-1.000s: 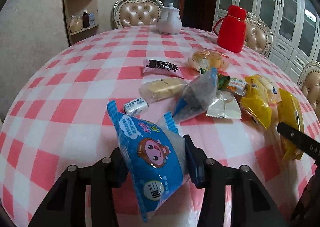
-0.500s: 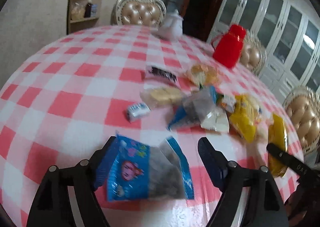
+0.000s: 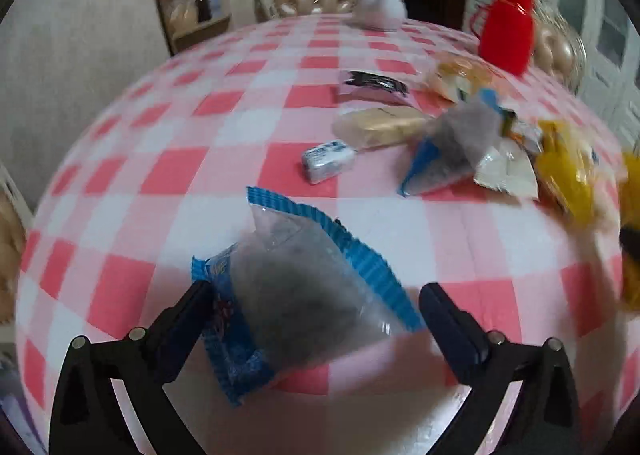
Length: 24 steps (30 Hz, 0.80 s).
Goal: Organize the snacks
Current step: 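Lift and carry the blue bag and yellow pack over the white box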
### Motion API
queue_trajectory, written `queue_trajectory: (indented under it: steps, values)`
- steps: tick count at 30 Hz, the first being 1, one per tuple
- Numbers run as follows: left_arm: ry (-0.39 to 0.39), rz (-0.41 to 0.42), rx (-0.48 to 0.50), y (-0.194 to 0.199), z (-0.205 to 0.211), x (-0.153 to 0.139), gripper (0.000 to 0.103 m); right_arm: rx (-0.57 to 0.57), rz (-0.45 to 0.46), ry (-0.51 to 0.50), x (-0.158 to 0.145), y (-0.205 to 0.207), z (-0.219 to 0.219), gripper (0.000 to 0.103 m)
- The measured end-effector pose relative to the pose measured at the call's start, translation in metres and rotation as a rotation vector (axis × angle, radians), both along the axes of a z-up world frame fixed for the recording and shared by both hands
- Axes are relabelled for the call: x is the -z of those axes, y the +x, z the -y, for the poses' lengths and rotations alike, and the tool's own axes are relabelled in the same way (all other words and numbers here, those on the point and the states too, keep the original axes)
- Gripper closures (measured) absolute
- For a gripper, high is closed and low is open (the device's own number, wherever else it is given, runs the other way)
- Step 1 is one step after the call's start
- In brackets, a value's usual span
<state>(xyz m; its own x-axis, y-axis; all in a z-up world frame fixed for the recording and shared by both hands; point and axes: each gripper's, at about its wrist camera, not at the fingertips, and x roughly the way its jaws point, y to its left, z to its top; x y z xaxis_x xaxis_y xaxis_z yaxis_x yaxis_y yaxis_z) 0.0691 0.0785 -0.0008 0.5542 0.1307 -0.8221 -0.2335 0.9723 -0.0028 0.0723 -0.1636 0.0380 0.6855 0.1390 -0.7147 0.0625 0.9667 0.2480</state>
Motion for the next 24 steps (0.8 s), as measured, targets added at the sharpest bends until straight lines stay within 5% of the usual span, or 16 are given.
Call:
queue_trajectory:
  steps: [2, 4, 6, 10, 24]
  values:
    - [0.009, 0.022, -0.002, -0.001, -0.005, -0.003, 0.011, 0.000, 0.001, 0.003, 0.000, 0.000, 0.000, 0.051]
    - [0.020, 0.063, 0.007, -0.006, -0.009, -0.009, 0.057, 0.000, 0.003, 0.003, 0.000, -0.001, 0.001, 0.051]
    - [0.014, 0.075, 0.008, -0.008, -0.014, -0.012, 0.073, 0.001, 0.003, 0.007, -0.001, -0.001, 0.000, 0.051]
    - [-0.116, 0.130, 0.022, -0.017, -0.026, -0.017, 0.077, -0.029, 0.016, 0.015, -0.004, -0.008, -0.006, 0.052]
    - [-0.009, 0.243, -0.035, -0.061, -0.002, -0.034, 0.077, -0.173, 0.051, 0.000, -0.006, -0.028, -0.045, 0.052]
